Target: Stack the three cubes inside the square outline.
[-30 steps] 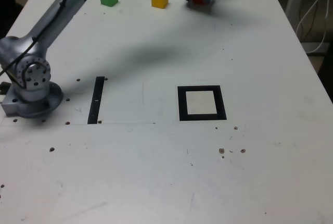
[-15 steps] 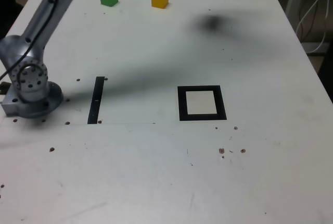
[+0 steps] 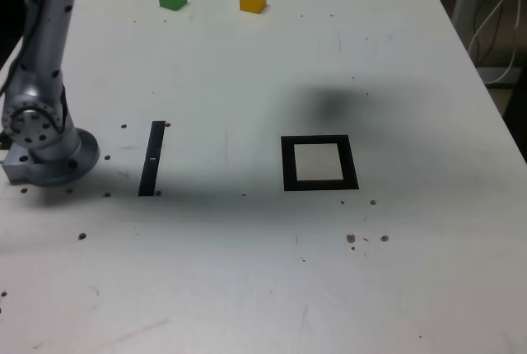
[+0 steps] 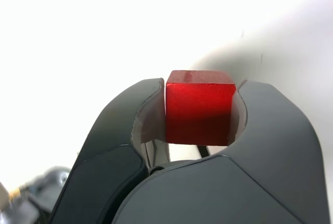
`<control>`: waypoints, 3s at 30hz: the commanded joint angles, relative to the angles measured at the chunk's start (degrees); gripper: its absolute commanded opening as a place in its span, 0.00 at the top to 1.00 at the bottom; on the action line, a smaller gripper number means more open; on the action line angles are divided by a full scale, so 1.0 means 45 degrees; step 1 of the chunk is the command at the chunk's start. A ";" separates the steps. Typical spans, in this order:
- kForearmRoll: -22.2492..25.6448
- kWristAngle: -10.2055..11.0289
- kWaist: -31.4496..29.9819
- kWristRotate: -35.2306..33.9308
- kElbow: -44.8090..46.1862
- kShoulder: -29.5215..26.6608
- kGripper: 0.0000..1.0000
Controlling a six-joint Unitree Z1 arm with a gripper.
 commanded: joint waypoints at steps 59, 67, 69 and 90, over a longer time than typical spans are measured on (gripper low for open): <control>-0.7380 -0.0868 -0.5085 -0.9350 0.7948 0.0442 0.56; -0.7633 -0.0956 -0.5085 -0.9000 0.7877 0.0543 0.28; -0.7660 -0.0969 -0.5085 -0.8922 0.7876 0.0511 0.21; -0.4055 -0.0613 -0.2929 -0.5202 0.4616 -0.1080 0.01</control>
